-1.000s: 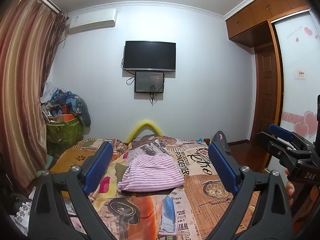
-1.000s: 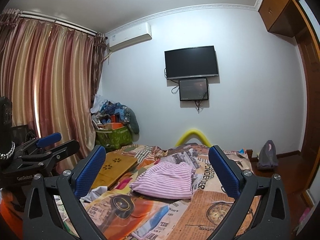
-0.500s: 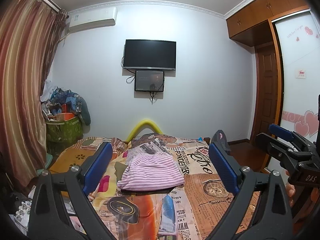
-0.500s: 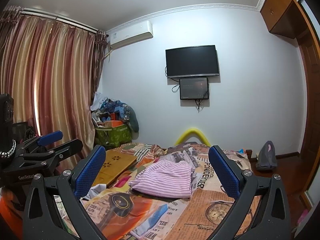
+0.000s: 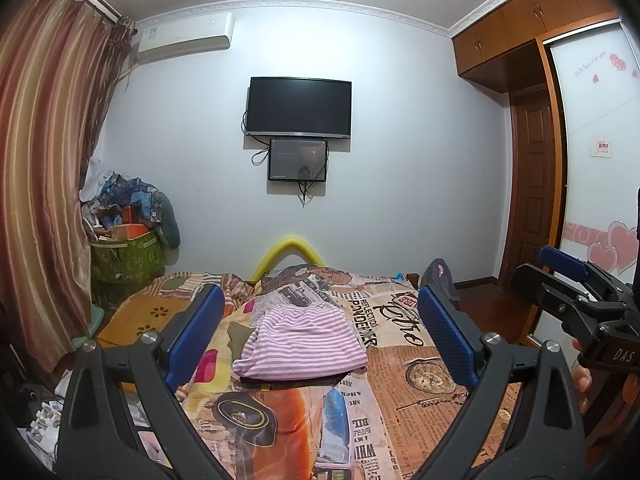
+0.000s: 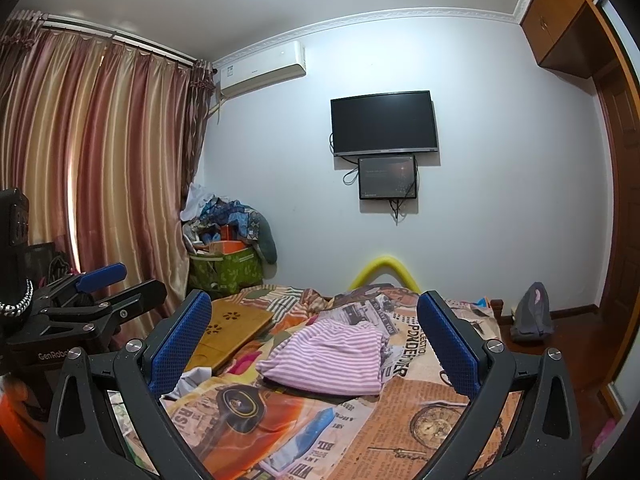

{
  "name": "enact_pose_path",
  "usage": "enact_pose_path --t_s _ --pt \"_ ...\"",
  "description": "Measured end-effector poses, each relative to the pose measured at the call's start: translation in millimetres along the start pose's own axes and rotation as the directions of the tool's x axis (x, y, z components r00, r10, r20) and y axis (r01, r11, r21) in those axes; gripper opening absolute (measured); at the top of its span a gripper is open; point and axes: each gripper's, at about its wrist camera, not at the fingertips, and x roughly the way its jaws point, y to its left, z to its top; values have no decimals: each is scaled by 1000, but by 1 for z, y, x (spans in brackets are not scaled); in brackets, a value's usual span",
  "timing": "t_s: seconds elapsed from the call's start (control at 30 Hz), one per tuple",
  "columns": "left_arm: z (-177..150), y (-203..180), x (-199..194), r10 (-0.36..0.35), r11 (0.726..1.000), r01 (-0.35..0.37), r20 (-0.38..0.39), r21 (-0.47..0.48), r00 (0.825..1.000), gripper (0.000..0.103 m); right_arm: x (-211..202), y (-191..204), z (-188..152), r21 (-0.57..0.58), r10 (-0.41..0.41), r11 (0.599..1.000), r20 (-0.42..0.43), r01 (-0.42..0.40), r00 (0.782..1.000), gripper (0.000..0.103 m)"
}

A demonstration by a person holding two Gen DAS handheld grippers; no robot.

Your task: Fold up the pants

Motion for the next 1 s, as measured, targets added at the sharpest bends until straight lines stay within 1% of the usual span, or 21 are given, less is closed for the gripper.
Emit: enact_pose_path --t_s 0.33,0.8,1.0 --pt "-10 0 5 -3 1000 3 -13 -1 1000 98 2 1 0 6 -2 1000 -6 2 1000 102" --pt "-10 -2 6 -8 1000 8 -19 0 1000 102 3 3 0 8 -5 1000 -8 5 1000 102" --pt "-9 -3 8 -14 1000 14 -32 -4 999 102 3 2 0 9 -5 1000 -8 5 1000 102"
